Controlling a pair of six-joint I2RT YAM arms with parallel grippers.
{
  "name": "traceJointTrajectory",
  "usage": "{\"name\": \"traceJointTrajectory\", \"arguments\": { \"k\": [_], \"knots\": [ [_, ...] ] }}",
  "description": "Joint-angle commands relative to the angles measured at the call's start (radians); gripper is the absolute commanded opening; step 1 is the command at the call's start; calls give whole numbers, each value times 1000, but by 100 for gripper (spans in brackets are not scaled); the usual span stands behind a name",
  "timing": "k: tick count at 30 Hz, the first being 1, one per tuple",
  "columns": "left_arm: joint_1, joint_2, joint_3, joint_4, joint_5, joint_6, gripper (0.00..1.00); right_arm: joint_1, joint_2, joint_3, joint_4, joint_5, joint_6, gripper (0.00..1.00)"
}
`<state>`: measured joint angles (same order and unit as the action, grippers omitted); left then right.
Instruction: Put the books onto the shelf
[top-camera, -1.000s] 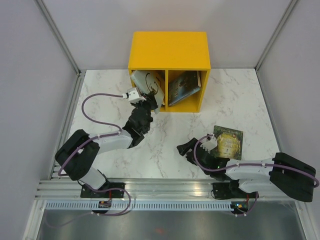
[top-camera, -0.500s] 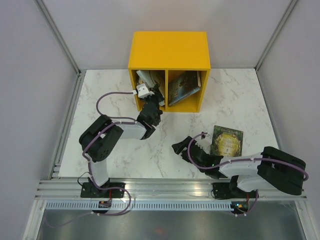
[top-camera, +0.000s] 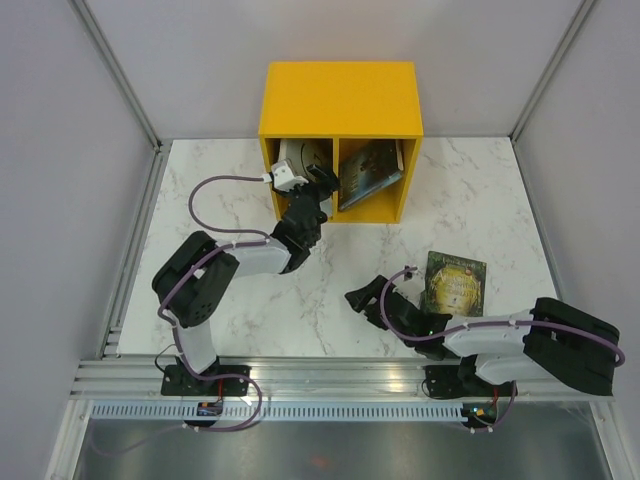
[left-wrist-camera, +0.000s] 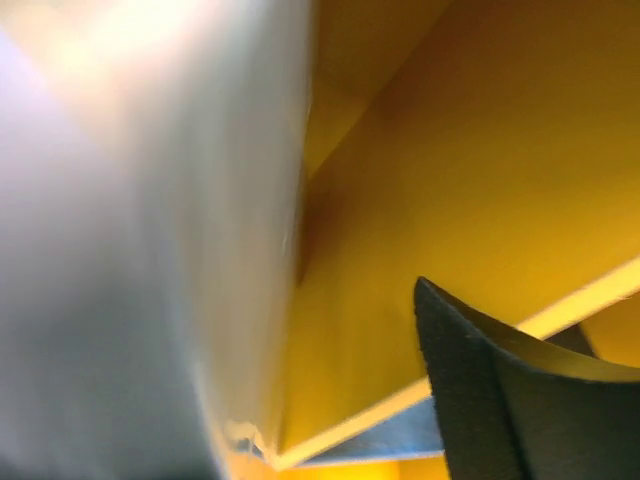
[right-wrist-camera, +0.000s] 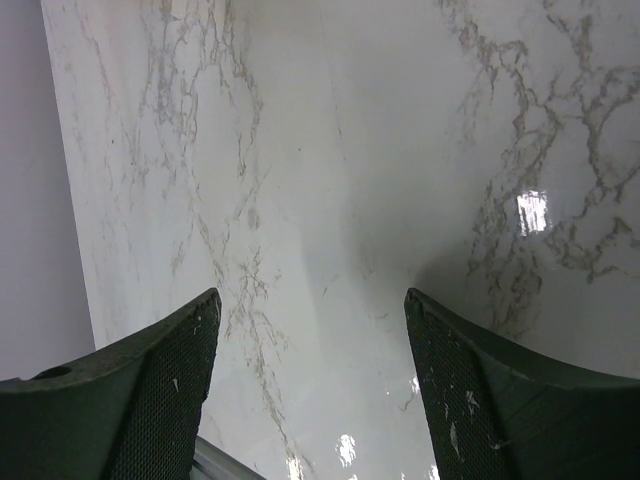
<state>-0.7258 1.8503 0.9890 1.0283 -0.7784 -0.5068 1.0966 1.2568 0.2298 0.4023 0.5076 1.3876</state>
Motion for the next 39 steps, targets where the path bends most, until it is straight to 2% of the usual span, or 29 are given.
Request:
{"name": "traceJointTrajectory", "arguments": {
  "k": [1, 11, 15, 18, 24, 26, 27, 30, 31, 32, 33, 39],
  "knots": [
    [25, -25, 21, -218, 89, -137, 90, 3, -10, -69, -253, -52, -15, 79],
    [29, -170, -50, -392, 183, -173, 95, 5, -145, -92, -315, -38, -12, 78],
    [29, -246, -67, -484, 218, -156, 95, 9, -166, -47, -309, -46, -77, 77],
    [29, -315, -78, -551, 217, -131, 99, 9, -157, 12, -293, -53, -159, 72],
    [71, -399, -85, -638, 237, -98, 100, 9, -51, 179, -273, -57, -283, 55],
    [95, -405, -84, -649, 261, -98, 100, 11, 2, 270, -258, -73, -320, 41],
    [107, -422, -84, -675, 268, -102, 100, 9, 63, 304, -258, -78, -334, 30],
    [114, -476, -107, -692, 275, -99, 100, 2, 186, 460, -264, -104, -386, 16],
    [118, -526, -133, -701, 278, -95, 100, -4, 216, 530, -272, -113, -394, 7],
    [121, -561, -147, -712, 278, -85, 100, -13, 242, 563, -275, -141, -404, 3],
    [127, -597, -173, -726, 278, -67, 100, -32, 280, 594, -281, -149, -416, 0],
    [141, -893, -256, -901, 304, 10, 100, -122, 352, 769, -303, -210, -476, 0]
  ]
}}
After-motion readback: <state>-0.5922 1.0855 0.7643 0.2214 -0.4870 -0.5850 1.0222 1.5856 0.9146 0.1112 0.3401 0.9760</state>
